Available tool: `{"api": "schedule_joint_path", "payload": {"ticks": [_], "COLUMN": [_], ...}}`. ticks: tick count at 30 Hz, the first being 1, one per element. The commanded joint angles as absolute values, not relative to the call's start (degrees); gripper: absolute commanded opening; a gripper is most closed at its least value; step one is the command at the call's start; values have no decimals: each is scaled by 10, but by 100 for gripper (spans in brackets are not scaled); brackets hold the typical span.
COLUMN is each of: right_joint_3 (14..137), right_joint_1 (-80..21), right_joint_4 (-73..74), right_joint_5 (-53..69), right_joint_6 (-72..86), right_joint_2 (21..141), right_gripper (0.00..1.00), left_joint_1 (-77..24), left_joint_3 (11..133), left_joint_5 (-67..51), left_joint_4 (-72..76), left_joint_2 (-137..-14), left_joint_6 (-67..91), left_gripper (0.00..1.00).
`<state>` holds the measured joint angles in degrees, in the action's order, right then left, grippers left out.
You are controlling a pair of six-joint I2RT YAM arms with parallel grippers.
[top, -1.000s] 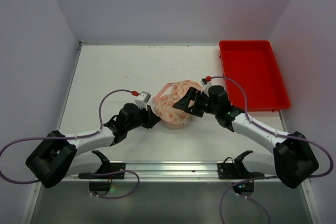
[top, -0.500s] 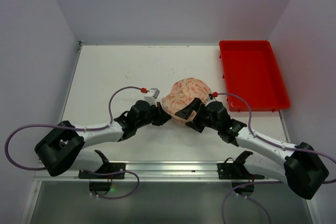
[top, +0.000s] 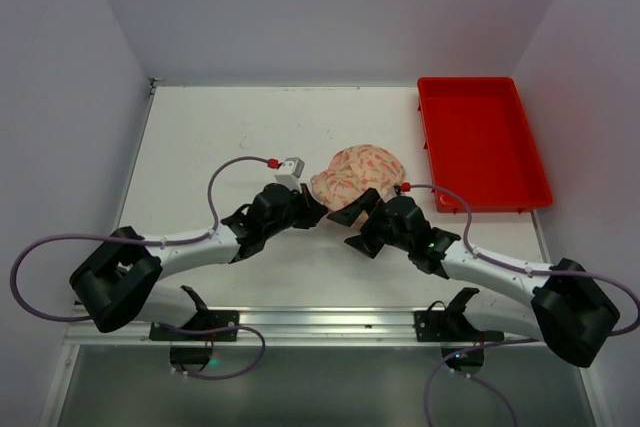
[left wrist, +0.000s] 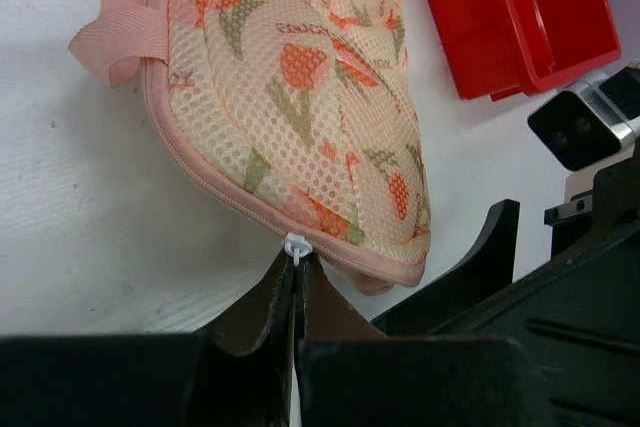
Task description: Unzip the laundry bag and remove the bra
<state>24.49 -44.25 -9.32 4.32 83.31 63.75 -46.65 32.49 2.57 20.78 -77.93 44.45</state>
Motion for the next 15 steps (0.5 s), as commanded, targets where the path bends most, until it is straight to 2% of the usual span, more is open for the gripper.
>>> {"api": "schedule_joint_path", "payload": {"ticks": [1,4,12,15], "right_joint_3": [261,253,284,304], "right_joint_1": [-444,-443,-416,-410], "right_joint_4": [-148,-200,-185,-185], "right_joint_5": [17,1,-61,-51], "right_joint_6": [892,912,886,869], "right_joint_2": [671,696,706,731], "right_gripper": [99,99,99,87], "left_joint_1": [-469,-469,-469,-470], "left_joint_3": [343,329,263,239], "left_joint_5": [47,36,19,3], "left_joint_4": [218,227,227,236], "left_joint_2": [-766,-759,-701,-680], "left_joint_6": [451,459,448,445], "left_gripper": [0,0,0,0]}}
